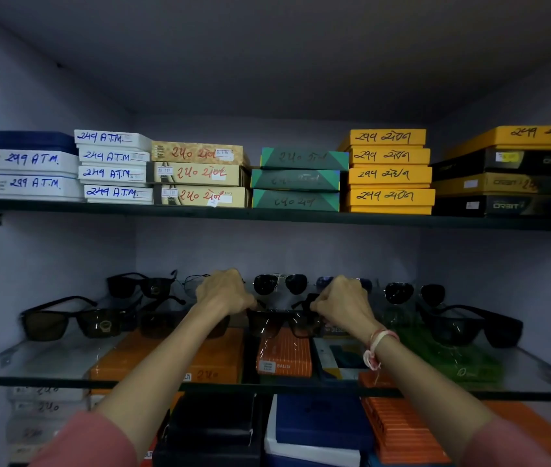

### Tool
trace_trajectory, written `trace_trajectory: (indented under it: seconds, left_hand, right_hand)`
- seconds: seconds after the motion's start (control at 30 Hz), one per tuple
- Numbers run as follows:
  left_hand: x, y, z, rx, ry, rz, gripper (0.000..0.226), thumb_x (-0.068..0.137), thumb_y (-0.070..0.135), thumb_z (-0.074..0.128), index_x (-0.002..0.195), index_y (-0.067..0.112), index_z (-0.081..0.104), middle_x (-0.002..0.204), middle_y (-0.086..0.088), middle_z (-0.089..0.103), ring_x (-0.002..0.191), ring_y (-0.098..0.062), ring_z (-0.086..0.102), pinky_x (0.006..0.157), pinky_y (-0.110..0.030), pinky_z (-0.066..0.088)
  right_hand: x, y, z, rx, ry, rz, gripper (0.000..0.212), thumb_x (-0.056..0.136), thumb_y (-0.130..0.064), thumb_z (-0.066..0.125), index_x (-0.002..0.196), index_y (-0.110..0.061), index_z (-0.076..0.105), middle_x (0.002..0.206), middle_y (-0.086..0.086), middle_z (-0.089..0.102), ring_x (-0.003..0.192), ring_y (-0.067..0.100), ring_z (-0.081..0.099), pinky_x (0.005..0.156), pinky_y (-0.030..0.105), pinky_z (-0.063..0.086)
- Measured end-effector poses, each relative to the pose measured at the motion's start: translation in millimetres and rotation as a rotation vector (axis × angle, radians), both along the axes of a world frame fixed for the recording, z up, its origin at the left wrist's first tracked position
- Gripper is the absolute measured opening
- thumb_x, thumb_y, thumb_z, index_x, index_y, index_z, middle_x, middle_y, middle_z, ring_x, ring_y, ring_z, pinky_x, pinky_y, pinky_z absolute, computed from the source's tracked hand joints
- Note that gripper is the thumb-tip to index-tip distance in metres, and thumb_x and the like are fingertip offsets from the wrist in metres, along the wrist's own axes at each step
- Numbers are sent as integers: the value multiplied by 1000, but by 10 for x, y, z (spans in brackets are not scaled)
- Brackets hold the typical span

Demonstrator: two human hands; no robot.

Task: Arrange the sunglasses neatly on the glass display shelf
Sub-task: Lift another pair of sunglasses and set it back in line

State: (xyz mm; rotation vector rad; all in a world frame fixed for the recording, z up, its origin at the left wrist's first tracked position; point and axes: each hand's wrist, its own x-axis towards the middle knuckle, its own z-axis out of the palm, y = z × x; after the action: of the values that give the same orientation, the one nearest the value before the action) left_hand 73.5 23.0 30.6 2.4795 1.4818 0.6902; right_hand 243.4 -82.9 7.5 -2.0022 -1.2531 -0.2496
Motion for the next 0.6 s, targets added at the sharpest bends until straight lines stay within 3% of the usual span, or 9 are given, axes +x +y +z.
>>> trace_trajectory:
  seconds: [0.2,0.37,0.47,0.6]
  left_hand:
    - [1,4,5,18,23,19,41,77,39,74,56,15,47,59,2,51,66,-19,57,61,-30,44]
    - [-32,-4,2,115,44,36,52,76,60,65,54,18,44,67,-2,58,78,-24,67,69,-32,51]
    - [-23,-14,21,179,21,57,54,74,66,63,62,14,56,84,-8,72,86,-27,69,71,-33,53]
    - [52,-74,35,227,-17,54,54,78,62,62,85,9,73,91,-8,72,88,-28,68,66,-32,48]
  right_hand:
    - [-3,34,-1,-32,-21,10,20,85,-21,73,83,-1,78,74,12,76,59,16,65,61,27,59]
    - [125,-67,15,24,-12,-9,26,89,-30,69,85,-7,79,72,10,76,55,19,68,60,31,62]
    - [348,-158,60,23,-43,-111,26,89,-29,68,92,-5,78,89,14,77,79,27,73,76,38,61]
    - [576,-252,80,-232,-59,-188,38,86,-36,71,107,-3,71,107,15,73,101,31,67,82,35,53]
